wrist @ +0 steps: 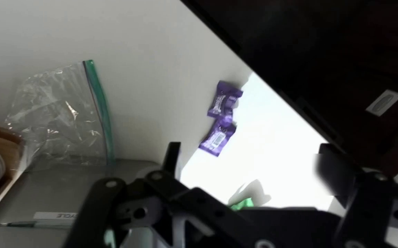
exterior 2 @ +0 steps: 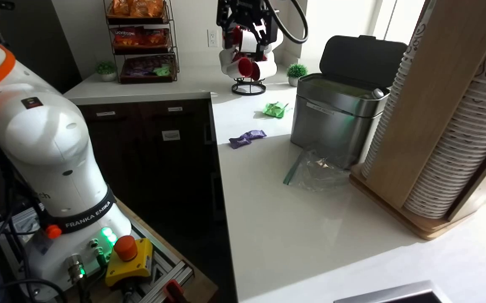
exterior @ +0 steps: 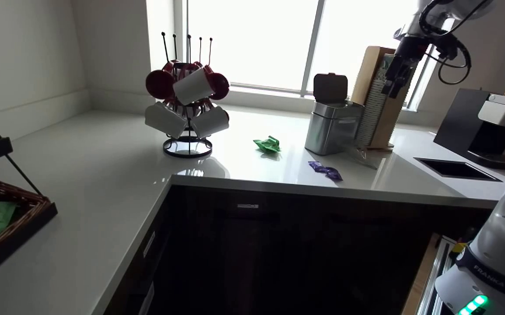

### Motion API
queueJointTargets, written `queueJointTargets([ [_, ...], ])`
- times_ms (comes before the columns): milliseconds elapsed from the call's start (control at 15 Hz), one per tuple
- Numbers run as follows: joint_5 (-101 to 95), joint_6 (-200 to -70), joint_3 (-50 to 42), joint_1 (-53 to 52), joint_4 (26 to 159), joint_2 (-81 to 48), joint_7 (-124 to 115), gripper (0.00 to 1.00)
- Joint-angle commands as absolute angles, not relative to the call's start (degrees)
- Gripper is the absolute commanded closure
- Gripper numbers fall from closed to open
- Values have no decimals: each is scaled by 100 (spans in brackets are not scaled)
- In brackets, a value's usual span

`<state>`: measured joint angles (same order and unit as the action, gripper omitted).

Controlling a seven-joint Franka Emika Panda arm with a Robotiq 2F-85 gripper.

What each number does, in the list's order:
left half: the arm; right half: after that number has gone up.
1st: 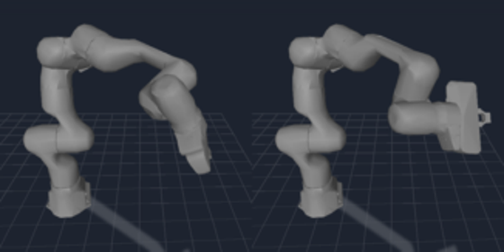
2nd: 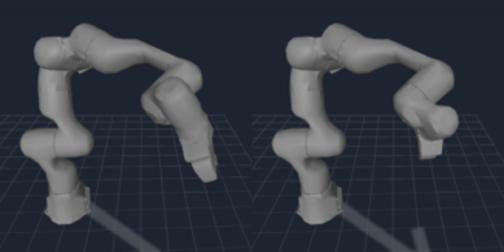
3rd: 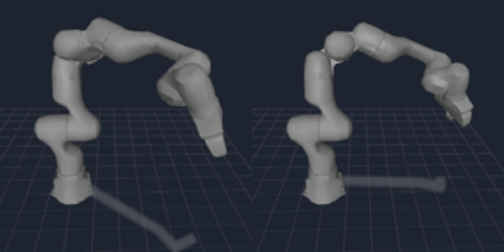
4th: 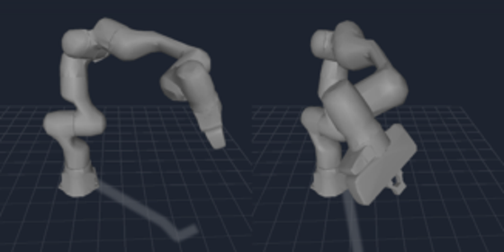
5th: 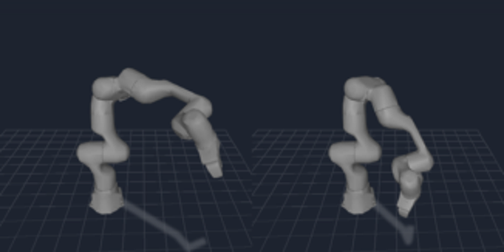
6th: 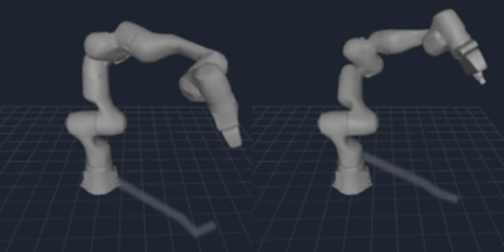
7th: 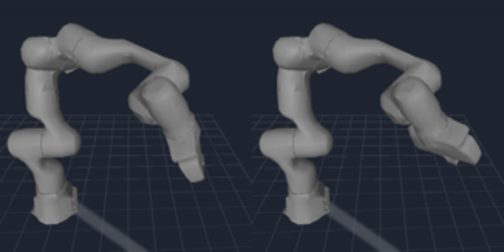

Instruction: Remove the bottle from the silver object

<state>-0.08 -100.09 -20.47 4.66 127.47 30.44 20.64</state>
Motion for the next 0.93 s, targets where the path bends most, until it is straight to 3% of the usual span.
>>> queueJointTargets([
  [0,323,-10832,-2073,794,12501,2388,1536,0],
  [867,471,-14041,-1900,1536,11757,439,-908,0],
])
